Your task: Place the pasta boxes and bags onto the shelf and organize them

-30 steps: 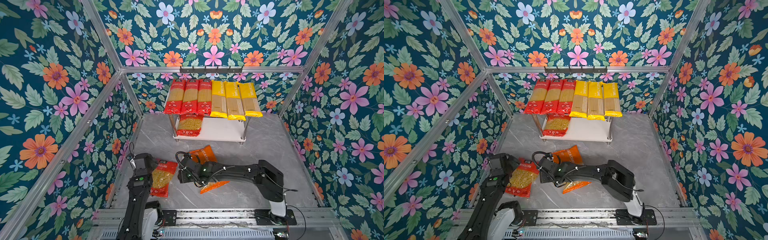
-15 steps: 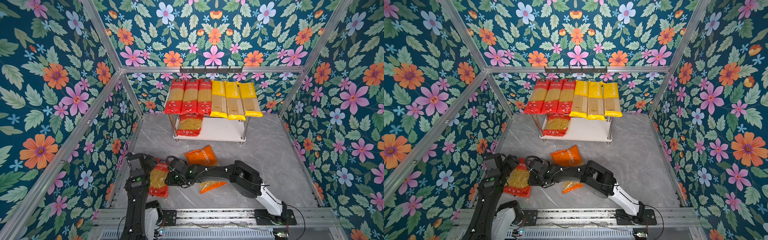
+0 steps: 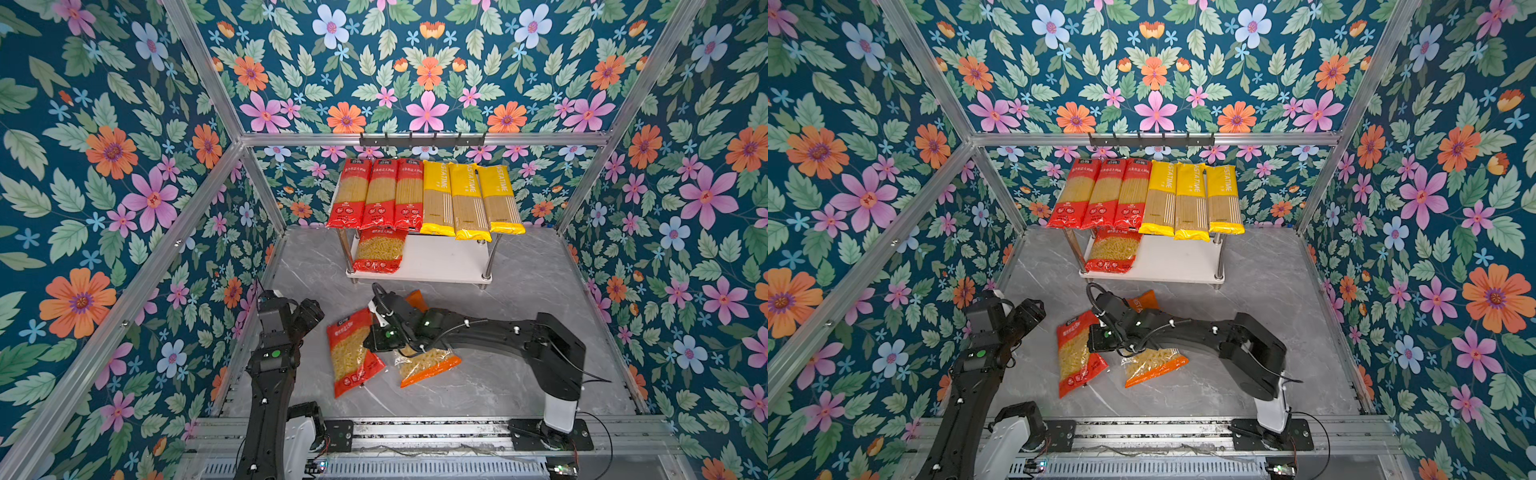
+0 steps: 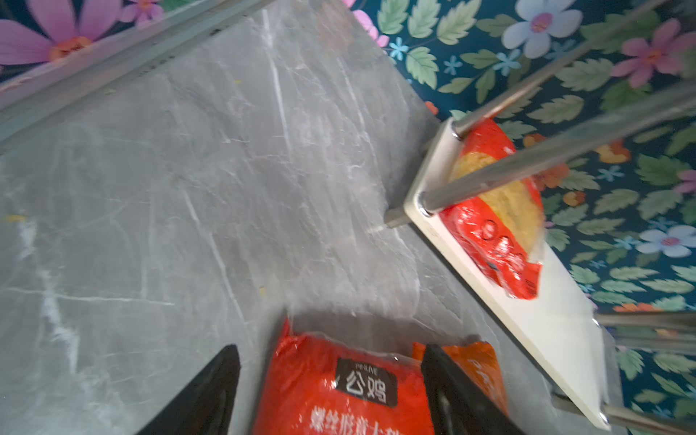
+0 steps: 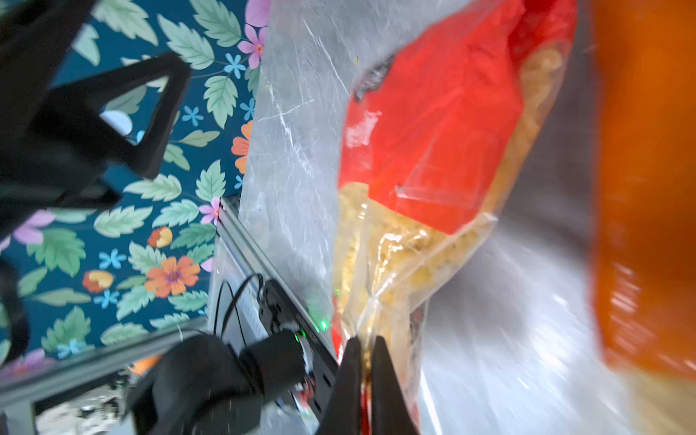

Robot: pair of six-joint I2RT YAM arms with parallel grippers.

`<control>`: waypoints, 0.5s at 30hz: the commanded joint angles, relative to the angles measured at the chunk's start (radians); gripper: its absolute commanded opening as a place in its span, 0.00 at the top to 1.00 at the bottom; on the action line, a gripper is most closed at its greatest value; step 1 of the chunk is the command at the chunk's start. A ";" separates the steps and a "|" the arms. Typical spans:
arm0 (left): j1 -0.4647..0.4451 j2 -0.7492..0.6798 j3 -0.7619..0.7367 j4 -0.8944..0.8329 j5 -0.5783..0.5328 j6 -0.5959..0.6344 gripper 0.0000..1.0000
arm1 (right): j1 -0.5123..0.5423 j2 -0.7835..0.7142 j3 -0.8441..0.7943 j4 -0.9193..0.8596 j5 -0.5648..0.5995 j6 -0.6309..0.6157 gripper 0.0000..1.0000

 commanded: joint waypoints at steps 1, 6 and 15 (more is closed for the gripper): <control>-0.107 0.012 0.016 0.014 -0.020 -0.023 0.20 | -0.030 -0.108 -0.109 -0.109 0.041 -0.114 1.00; -0.341 0.046 0.007 0.031 -0.117 -0.079 0.20 | -0.036 -0.221 -0.279 -0.078 0.021 -0.057 0.98; -0.525 -0.011 -0.147 -0.030 -0.159 -0.157 0.20 | -0.084 -0.271 -0.310 -0.040 0.015 -0.042 0.54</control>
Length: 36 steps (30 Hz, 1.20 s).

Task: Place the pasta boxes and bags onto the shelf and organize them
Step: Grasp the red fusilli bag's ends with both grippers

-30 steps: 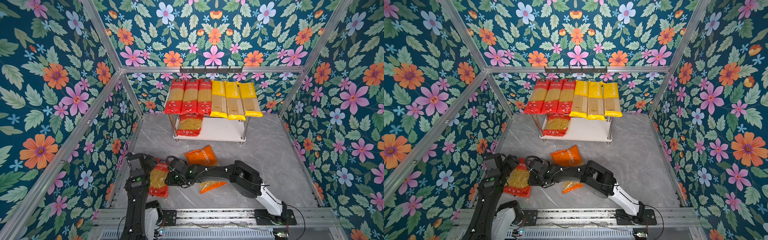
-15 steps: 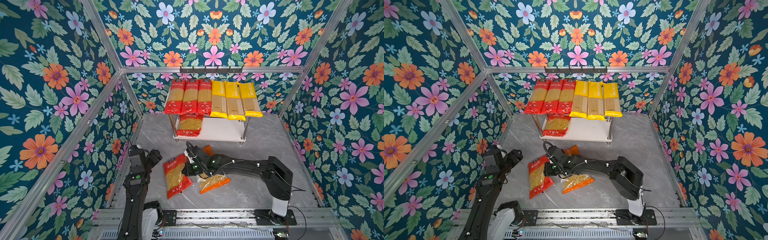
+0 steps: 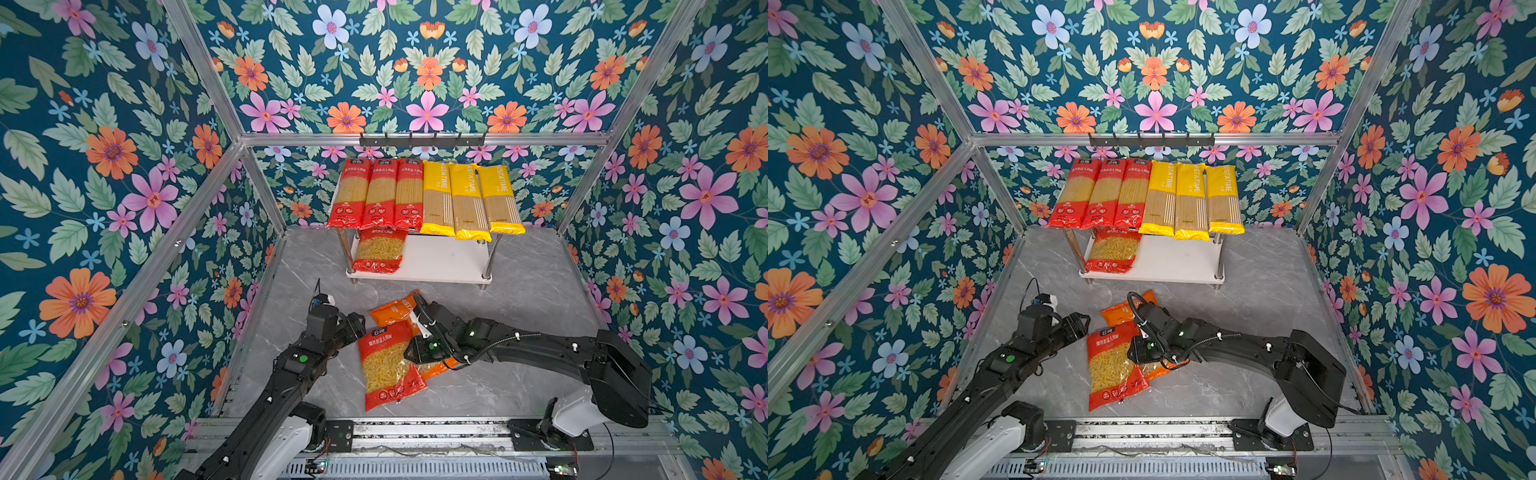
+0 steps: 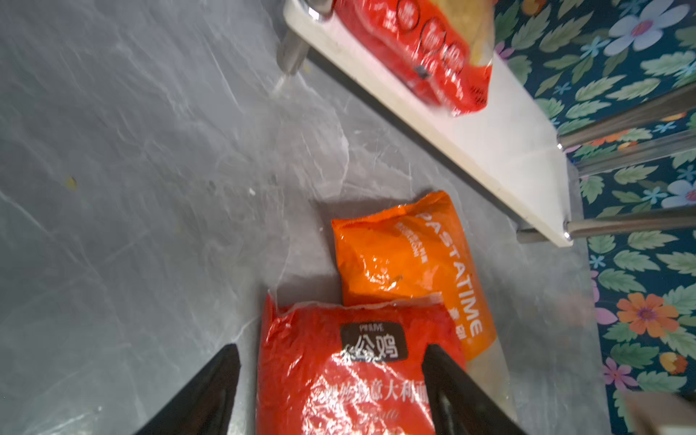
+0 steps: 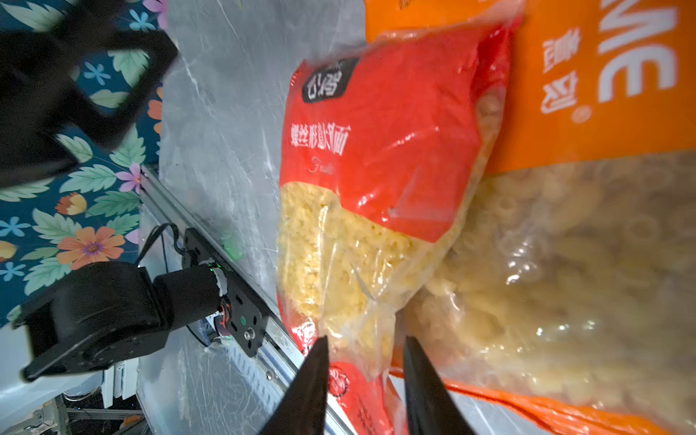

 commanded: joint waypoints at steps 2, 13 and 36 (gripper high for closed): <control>-0.047 -0.048 -0.066 -0.045 -0.025 -0.069 0.20 | -0.028 0.018 0.020 0.012 -0.006 -0.007 0.46; -0.187 -0.092 -0.288 0.167 0.040 -0.246 0.22 | -0.029 0.170 0.056 0.116 -0.090 0.005 0.54; -0.230 0.039 0.019 0.294 0.061 -0.122 0.48 | -0.158 -0.147 -0.089 0.278 -0.117 0.045 0.98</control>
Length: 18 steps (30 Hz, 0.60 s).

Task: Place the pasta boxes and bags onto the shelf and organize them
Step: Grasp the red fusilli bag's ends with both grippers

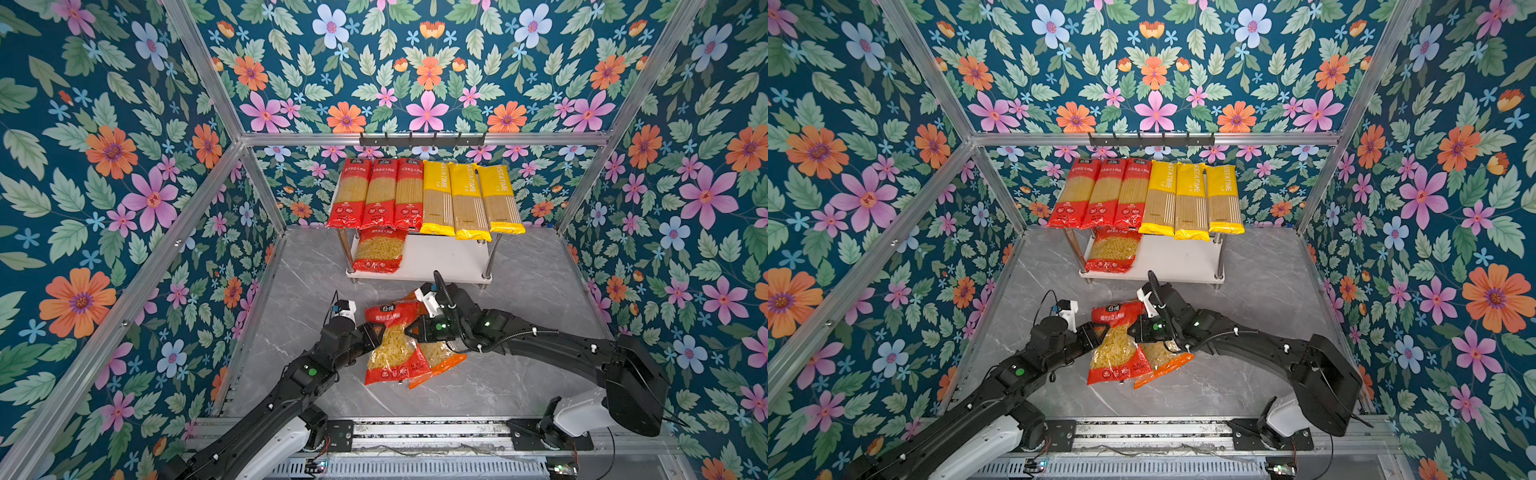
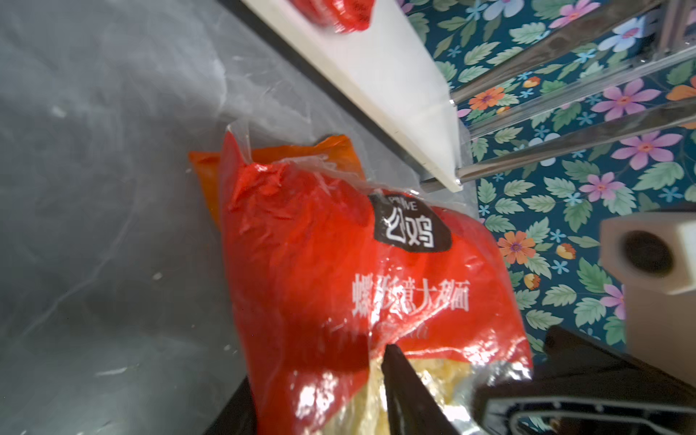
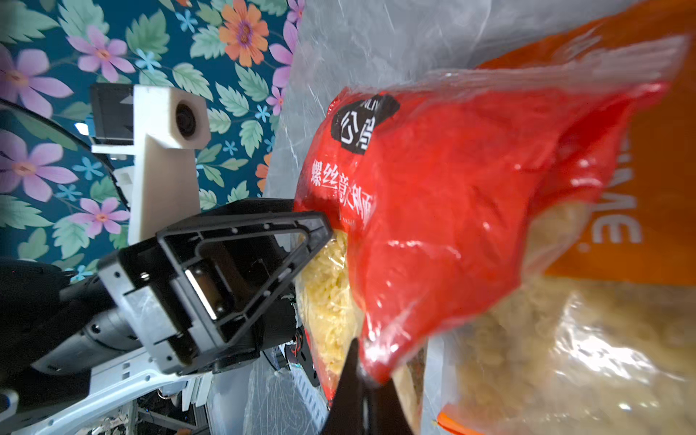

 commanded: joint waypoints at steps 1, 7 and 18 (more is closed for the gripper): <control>0.001 0.070 0.057 0.067 0.011 0.081 0.45 | -0.051 -0.048 -0.050 0.068 0.002 0.021 0.98; 0.004 0.145 0.038 0.114 0.027 0.127 0.33 | -0.154 -0.042 -0.173 0.074 -0.028 0.014 0.94; 0.024 0.175 -0.015 0.132 0.168 0.210 0.28 | -0.205 -0.141 -0.277 -0.004 -0.020 0.030 0.56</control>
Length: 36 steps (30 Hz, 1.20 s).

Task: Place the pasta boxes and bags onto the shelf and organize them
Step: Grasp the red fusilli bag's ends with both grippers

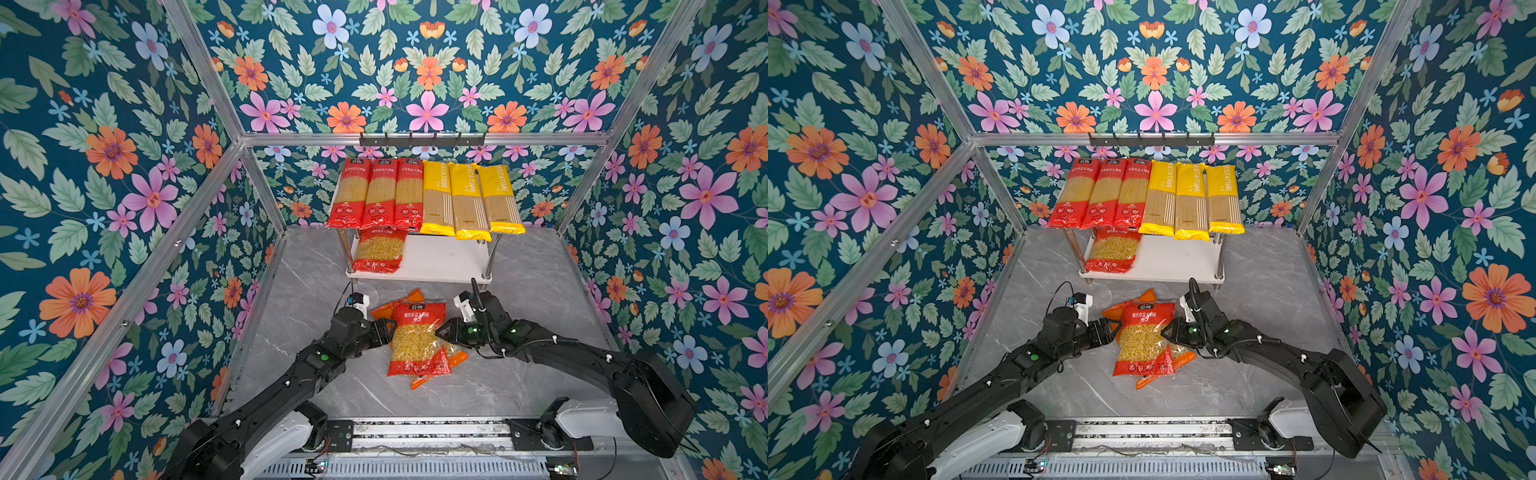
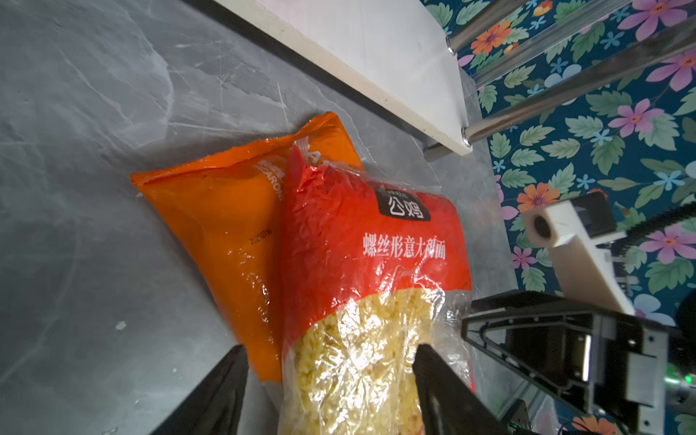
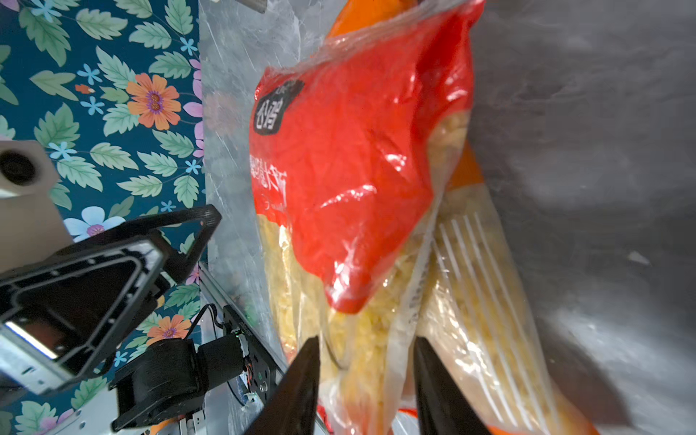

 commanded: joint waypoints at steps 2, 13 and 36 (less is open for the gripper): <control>0.003 0.015 -0.018 0.048 0.102 0.040 0.28 | 0.001 -0.033 0.006 -0.055 0.010 -0.008 0.55; -0.006 0.167 -0.086 0.295 0.224 0.007 0.32 | 0.038 0.062 0.053 0.015 -0.013 0.026 0.59; -0.047 0.289 -0.088 0.365 0.222 0.027 0.38 | 0.054 0.114 0.061 0.003 0.022 -0.002 0.77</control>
